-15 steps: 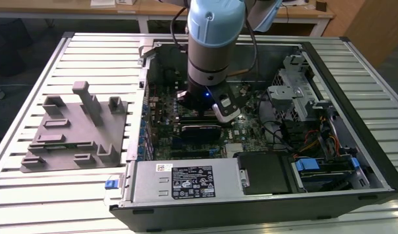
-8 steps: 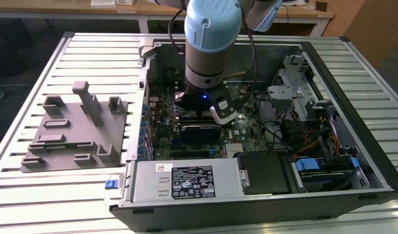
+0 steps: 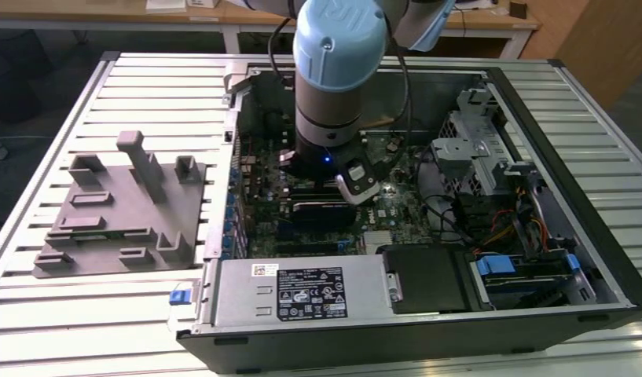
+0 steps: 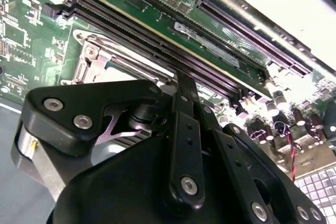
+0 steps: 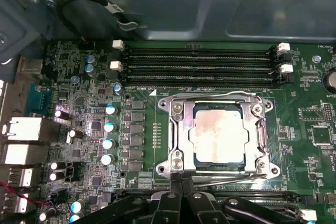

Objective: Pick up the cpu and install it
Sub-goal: 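Install the second cpu locking lever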

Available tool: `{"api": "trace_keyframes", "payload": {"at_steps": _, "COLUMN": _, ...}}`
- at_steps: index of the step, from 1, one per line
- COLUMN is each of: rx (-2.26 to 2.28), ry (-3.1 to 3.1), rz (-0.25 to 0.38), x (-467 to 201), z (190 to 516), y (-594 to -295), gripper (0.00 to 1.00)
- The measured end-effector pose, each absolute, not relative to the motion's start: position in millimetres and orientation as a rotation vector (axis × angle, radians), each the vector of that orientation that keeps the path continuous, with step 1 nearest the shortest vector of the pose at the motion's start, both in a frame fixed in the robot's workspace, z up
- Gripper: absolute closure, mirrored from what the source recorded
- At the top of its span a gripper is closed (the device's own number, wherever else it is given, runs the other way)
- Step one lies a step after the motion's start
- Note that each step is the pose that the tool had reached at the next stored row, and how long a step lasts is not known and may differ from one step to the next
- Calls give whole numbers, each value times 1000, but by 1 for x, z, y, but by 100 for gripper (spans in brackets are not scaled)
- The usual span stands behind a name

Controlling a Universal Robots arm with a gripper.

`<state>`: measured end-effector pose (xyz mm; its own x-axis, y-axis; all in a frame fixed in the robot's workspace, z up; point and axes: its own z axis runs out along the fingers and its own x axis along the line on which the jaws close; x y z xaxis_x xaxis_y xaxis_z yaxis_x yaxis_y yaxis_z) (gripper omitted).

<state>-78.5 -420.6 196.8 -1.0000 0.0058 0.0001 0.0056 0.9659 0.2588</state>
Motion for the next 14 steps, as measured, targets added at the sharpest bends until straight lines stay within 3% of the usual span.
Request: {"api": "trace_keyframes", "payload": {"at_steps": 14, "rx": 9, "ry": 3108, "rz": 455, "x": -83, "z": 195, "y": -427, "gripper": 89}}
